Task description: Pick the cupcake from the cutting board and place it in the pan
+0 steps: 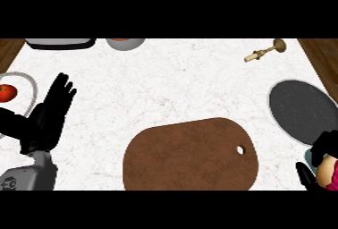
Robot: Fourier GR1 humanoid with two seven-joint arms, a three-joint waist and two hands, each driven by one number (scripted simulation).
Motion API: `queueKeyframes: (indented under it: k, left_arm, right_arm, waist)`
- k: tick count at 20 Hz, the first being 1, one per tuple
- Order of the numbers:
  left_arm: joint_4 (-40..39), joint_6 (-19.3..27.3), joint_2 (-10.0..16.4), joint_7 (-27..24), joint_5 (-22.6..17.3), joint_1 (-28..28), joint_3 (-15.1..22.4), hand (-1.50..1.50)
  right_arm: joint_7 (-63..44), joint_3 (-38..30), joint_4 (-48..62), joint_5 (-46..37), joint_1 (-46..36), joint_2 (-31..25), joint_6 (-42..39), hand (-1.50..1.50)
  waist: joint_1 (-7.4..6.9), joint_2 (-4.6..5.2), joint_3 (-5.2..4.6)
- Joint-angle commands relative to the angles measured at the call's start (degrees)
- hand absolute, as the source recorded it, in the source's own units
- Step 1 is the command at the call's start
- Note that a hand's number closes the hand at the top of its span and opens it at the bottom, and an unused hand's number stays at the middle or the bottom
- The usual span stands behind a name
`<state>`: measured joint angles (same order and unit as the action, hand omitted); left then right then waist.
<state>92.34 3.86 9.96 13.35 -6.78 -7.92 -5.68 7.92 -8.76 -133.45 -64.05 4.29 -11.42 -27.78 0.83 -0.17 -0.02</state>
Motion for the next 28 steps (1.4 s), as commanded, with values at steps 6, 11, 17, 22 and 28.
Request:
queueKeyframes:
  k: [6, 11, 17, 22, 28]
  left_arm:
    - [2.3, 0.1, -0.3, 3.3, 0.7, -0.9, 1.2, 0.00]
    - [-0.1, 0.9, -2.1, -0.4, 2.8, -0.6, 2.7, 0.00]
    - [-1.2, -0.4, -0.6, 1.7, 0.3, -3.7, 0.1, 0.00]
    - [1.2, -1.6, 0.0, 1.1, -0.2, -0.8, -0.4, 0.00]
    - [2.3, -1.8, -0.3, 1.6, 0.4, -0.1, 0.2, 0.00]
  right_arm:
    - [3.0, -20.3, 19.7, 14.6, -15.1, -7.8, 0.2, 1.50]
    - [10.7, -25.9, 39.7, 15.8, -21.1, -14.0, 8.3, 1.50]
    - [23.9, -25.1, 61.1, 15.8, -24.3, -18.4, 17.4, 1.50]
    - [30.3, -21.3, 77.7, 13.4, -30.6, -20.6, 22.3, 1.50]
    - [33.4, -17.6, 93.2, 7.7, -34.8, -17.6, 36.1, 1.50]
  waist:
    - [-1.12, 0.21, 0.05]
    - [-1.67, 0.41, 0.10]
    - [-1.75, 0.53, 0.12]
    - [-2.15, 0.47, 0.09]
    - [-2.17, 0.52, 0.10]
